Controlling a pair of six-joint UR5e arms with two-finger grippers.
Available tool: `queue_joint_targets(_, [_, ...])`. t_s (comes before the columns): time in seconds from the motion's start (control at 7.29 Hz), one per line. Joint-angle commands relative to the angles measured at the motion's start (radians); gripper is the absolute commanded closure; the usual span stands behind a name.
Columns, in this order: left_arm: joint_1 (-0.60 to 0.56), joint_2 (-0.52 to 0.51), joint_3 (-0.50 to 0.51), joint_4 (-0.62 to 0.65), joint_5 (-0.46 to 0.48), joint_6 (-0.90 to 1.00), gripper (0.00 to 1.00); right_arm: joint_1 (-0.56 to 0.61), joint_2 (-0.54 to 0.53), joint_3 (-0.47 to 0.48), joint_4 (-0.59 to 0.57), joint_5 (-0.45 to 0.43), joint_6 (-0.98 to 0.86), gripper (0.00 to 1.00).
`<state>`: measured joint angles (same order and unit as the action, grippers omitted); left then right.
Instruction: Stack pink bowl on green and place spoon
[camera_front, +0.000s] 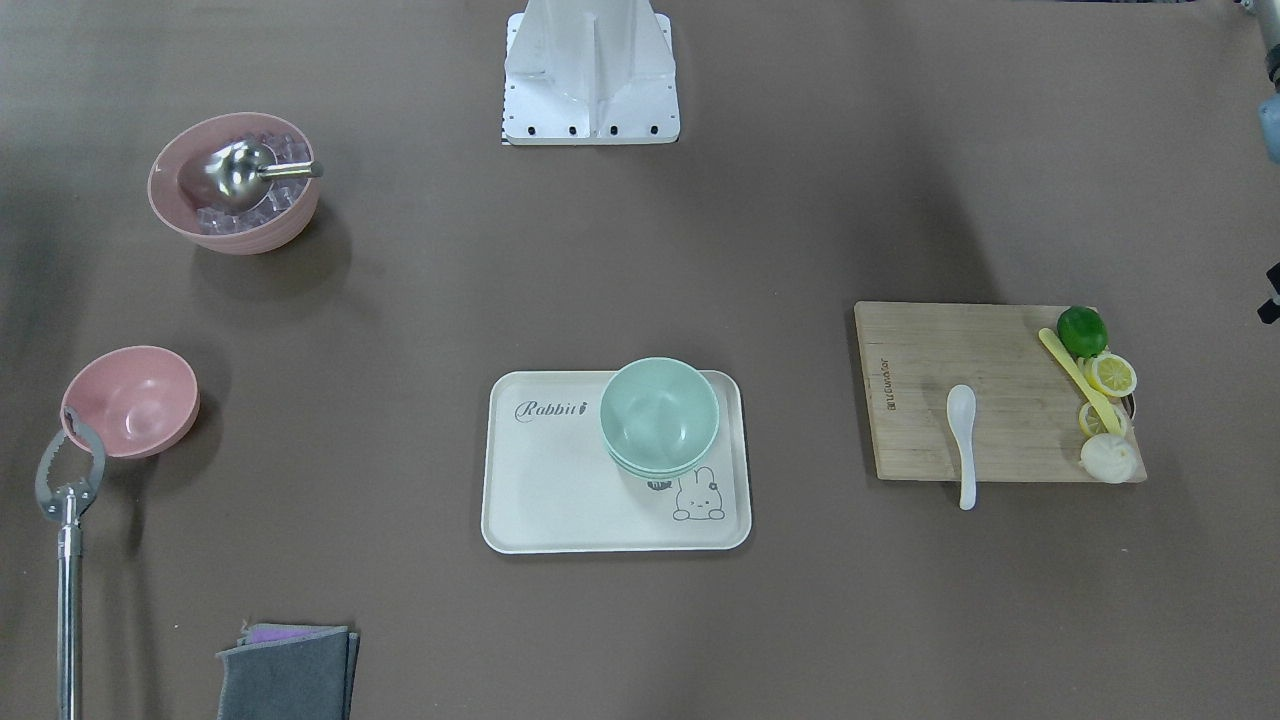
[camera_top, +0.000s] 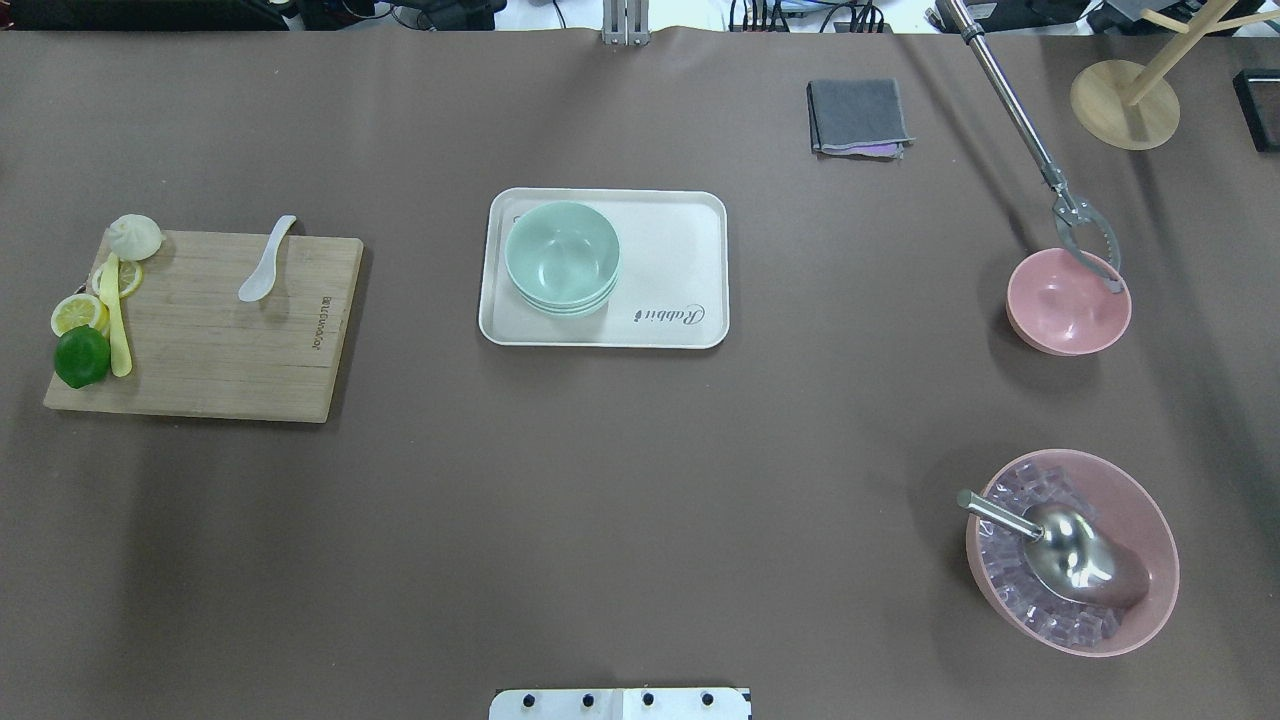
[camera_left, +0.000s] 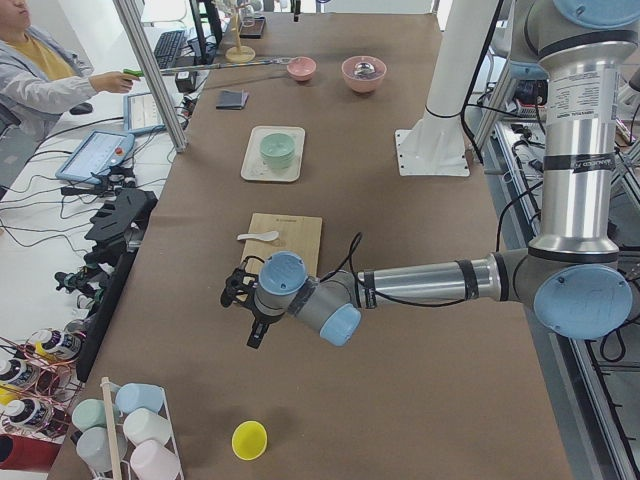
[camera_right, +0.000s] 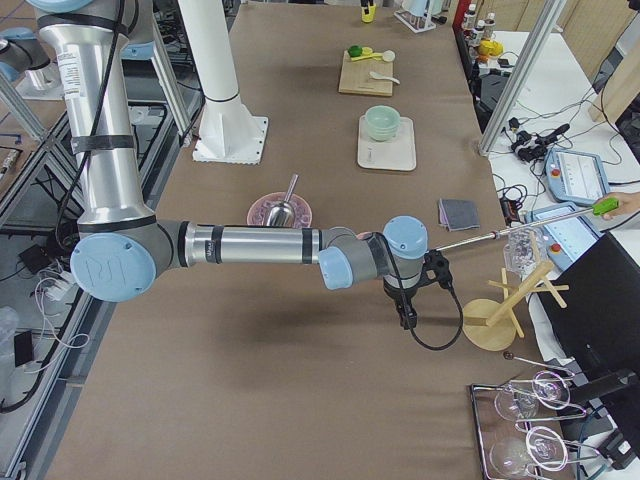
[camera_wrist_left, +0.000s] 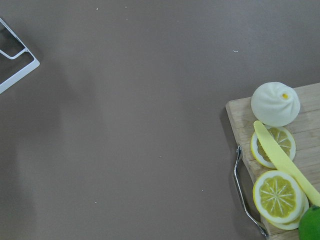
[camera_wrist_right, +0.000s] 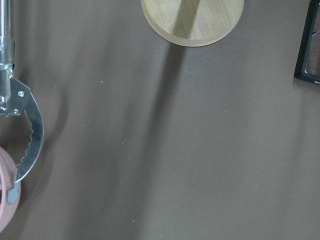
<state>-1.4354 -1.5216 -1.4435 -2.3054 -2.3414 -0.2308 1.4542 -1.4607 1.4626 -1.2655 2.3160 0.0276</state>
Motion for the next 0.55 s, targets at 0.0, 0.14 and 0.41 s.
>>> queue_joint_targets(0.0, [0.001, 0.008, -0.009, -0.008, -0.003, 0.002, 0.01, 0.0, -0.006, 0.001, 0.0, 0.005, 0.0, 0.0])
queue_joint_targets(0.14, [0.0, 0.012, 0.001, -0.012, -0.003, 0.004, 0.01, 0.0, -0.006, 0.002, 0.0, 0.005, 0.0, 0.0])
queue_joint_targets(0.41, [0.0, 0.012, 0.006, -0.014, -0.003, 0.001, 0.01, 0.0, -0.006, 0.015, 0.001, 0.003, 0.001, 0.0])
